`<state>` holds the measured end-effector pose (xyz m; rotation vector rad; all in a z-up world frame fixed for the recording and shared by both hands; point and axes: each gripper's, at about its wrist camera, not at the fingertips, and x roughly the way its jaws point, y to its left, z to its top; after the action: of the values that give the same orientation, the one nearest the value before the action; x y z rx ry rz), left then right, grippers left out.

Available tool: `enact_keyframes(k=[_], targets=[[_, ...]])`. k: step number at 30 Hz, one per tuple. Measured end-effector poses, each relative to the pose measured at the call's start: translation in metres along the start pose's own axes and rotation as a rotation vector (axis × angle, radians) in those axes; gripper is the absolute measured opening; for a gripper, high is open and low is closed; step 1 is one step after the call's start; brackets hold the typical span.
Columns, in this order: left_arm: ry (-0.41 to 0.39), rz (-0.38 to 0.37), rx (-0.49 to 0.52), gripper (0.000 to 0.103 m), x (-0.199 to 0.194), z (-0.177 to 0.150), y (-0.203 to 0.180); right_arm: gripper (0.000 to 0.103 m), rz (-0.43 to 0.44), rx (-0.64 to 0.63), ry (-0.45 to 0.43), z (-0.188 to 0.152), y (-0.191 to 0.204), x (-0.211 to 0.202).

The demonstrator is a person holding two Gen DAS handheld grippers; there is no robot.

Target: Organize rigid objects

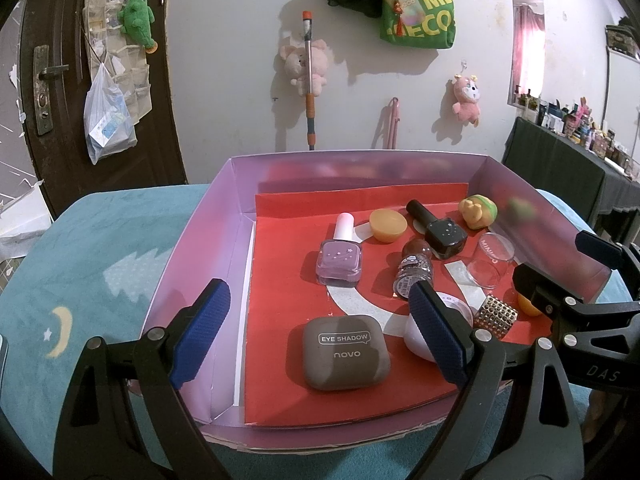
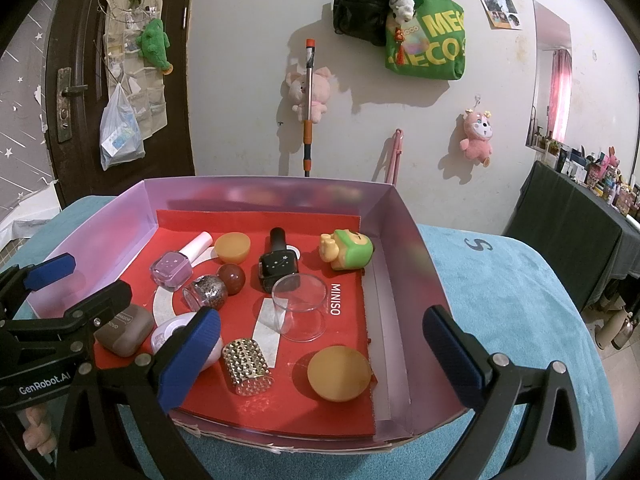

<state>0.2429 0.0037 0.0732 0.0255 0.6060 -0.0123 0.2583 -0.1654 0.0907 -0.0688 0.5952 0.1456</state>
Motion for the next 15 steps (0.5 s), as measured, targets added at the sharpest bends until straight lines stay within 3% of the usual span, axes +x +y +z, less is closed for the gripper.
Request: enact_keyframes(k=[15], targets=[[-0.014,-0.001,-0.005,0.092,-0.0050,-0.0005,0.0010,0.103,0.008,0.000,-0.012,-0.0002,0.0006,-0.0019]])
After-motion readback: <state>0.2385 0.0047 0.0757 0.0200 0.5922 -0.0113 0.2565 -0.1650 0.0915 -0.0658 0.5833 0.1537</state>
